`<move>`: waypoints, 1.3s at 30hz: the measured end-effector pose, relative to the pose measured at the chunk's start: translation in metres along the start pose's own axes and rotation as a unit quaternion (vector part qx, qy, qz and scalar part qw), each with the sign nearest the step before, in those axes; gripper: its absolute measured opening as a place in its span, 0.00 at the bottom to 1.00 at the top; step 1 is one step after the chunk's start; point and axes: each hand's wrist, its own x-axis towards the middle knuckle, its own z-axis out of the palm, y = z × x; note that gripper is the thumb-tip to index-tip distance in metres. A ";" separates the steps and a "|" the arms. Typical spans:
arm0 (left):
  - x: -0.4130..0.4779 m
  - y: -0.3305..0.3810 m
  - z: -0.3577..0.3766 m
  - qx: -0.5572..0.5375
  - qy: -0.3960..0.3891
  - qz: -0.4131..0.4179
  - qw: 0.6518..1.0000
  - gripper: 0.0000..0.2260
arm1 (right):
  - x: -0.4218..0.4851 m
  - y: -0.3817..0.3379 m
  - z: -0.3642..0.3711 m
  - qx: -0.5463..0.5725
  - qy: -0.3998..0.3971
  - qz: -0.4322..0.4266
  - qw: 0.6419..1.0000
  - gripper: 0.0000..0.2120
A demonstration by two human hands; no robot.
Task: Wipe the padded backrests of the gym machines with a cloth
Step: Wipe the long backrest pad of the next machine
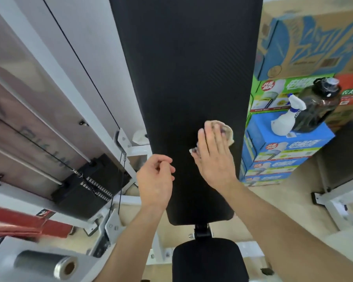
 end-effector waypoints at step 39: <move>-0.073 0.036 -0.023 0.100 -0.136 -0.120 0.978 0.13 | -0.035 -0.018 -0.127 0.302 -0.239 0.234 0.893 0.35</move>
